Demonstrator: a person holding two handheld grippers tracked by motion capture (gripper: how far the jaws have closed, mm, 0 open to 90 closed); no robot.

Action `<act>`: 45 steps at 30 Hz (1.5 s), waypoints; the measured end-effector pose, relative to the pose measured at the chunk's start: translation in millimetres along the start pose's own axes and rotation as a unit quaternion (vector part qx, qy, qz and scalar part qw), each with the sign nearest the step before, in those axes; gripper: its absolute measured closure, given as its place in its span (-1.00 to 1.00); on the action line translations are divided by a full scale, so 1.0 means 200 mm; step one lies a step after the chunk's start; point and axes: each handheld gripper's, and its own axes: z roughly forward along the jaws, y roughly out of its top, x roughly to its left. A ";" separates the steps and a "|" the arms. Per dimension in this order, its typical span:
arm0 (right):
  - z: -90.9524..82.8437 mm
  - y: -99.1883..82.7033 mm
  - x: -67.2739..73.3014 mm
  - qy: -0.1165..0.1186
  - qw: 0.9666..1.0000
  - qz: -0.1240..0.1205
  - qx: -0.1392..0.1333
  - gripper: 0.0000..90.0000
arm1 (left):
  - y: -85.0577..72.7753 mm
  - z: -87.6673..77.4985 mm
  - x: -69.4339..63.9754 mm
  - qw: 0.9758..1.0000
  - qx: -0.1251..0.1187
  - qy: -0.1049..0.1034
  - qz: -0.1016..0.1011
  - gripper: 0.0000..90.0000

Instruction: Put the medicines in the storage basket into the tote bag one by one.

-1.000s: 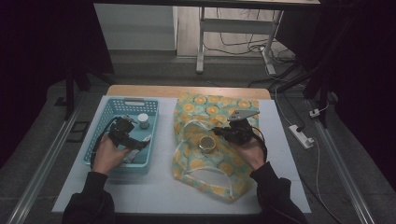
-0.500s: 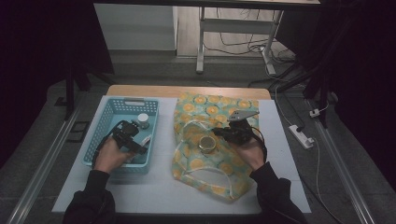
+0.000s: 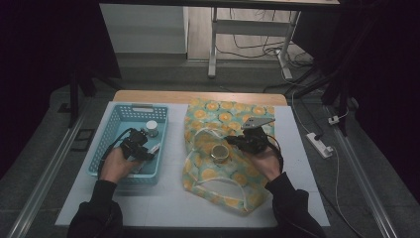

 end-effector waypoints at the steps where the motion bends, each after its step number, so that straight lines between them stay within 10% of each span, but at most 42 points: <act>1: 0.00 0.00 0.00 0.000 1.000 0.000 0.000 1.00 | 0.00 0.00 0.00 1.000 0.000 -0.001 0.002 0.47; 12: 0.00 0.00 0.00 0.001 1.000 0.000 0.002 1.00 | 0.00 -0.01 0.00 1.000 -0.004 0.014 -0.005 0.59; 45: -0.03 0.01 -0.01 -0.003 1.000 0.003 -0.013 1.00 | -0.02 -0.28 -0.03 0.991 -0.131 0.022 -0.011 0.59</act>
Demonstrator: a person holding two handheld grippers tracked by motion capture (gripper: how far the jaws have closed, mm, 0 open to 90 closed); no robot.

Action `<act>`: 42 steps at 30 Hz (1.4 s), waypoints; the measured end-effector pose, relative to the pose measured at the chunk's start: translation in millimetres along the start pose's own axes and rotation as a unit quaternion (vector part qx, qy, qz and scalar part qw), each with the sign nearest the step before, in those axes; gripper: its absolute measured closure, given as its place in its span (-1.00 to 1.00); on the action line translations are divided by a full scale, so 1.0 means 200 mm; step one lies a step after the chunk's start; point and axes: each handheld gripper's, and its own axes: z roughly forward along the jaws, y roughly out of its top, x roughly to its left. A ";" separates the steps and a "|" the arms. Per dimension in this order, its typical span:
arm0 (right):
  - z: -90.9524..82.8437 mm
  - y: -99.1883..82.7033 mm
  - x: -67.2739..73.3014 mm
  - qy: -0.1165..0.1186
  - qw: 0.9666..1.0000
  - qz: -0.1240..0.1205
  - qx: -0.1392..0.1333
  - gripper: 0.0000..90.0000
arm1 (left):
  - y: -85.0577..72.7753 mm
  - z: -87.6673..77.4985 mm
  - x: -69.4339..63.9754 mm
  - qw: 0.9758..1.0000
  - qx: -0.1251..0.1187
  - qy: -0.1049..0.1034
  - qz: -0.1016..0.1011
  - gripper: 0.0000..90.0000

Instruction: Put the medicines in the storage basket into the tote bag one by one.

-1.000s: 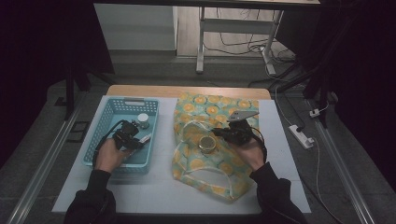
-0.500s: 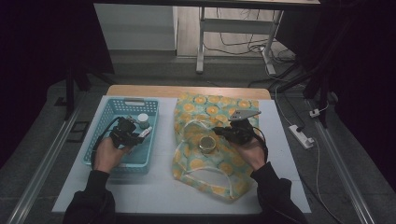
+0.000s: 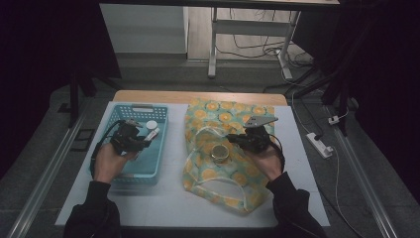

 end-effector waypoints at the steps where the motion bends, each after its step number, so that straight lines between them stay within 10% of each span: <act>1: 0.00 0.00 0.00 0.000 1.000 0.000 -0.001 1.00 | 0.00 -0.01 0.00 1.000 -0.003 -0.001 0.001 0.59; 14: -0.01 0.00 0.00 -0.001 1.000 0.001 -0.005 1.00 | 0.05 -0.10 -0.07 0.999 -0.017 -0.047 -0.010 0.59; 42: -0.01 0.01 0.00 0.000 1.000 0.001 -0.006 1.00 | 0.22 -0.01 -0.45 0.988 -0.003 -0.139 0.073 0.59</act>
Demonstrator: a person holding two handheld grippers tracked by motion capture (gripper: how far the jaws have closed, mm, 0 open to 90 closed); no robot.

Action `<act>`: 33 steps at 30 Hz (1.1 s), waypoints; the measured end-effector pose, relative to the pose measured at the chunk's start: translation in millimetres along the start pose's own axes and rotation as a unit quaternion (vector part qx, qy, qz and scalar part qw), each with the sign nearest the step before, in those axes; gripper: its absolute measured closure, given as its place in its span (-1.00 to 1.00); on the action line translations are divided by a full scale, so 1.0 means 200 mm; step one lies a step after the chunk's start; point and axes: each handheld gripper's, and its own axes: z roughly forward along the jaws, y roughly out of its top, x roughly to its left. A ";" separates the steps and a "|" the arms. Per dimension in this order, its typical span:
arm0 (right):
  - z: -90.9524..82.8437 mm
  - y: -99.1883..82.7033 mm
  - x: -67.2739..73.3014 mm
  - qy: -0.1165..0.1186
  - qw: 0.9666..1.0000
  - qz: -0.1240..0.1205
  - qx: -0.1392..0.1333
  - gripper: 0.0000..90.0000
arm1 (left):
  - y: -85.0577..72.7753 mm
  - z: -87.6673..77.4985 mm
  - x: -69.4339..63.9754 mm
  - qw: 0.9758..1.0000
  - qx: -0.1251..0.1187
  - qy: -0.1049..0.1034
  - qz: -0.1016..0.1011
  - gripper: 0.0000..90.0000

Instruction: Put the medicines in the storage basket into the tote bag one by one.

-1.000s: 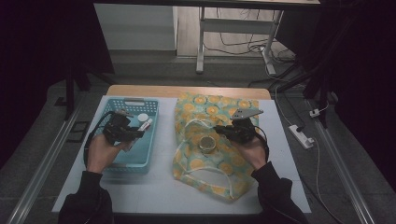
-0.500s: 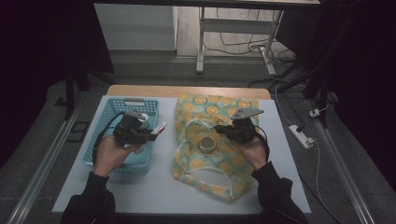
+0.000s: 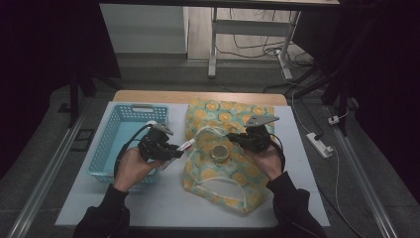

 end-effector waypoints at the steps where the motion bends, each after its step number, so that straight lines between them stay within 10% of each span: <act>1: 0.00 0.00 0.00 0.000 1.000 0.000 0.000 1.00 | 0.01 0.01 -0.01 1.000 0.001 -0.002 0.001 0.59; 33: 0.00 0.01 0.01 0.001 1.000 0.002 -0.004 1.00 | 0.18 0.35 -0.11 0.999 0.029 -0.030 0.011 0.59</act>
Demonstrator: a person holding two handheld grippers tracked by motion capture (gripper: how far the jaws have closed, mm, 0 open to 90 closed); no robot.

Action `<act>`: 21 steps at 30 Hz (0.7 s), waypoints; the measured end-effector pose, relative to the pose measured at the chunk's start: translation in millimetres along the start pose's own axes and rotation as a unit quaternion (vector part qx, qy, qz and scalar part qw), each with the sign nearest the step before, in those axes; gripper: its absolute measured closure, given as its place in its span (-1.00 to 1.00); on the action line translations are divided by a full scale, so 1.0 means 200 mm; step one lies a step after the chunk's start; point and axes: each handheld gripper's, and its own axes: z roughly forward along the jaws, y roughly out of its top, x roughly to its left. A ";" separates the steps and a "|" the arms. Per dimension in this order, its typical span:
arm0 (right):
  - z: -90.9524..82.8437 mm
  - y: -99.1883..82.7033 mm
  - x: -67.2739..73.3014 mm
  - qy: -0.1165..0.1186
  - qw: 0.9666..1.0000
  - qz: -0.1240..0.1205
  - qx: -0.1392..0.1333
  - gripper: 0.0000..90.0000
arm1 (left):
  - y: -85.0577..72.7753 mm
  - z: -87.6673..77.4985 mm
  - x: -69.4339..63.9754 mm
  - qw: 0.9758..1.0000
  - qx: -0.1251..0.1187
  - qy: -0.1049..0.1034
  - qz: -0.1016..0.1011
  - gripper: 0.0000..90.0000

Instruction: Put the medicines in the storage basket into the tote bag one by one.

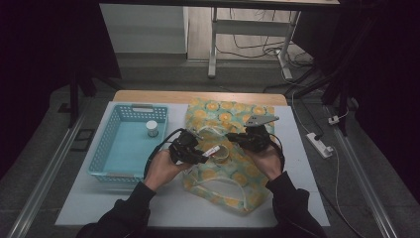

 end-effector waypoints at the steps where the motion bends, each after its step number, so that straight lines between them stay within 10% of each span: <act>1: 0.00 0.00 0.00 0.000 1.000 0.000 0.000 1.00 | 0.00 0.01 0.00 1.000 0.001 0.001 0.000 0.59; 21: 0.01 0.00 0.00 0.000 1.000 0.000 0.003 1.00 | 0.15 0.17 0.06 0.999 0.003 0.048 -0.013 0.59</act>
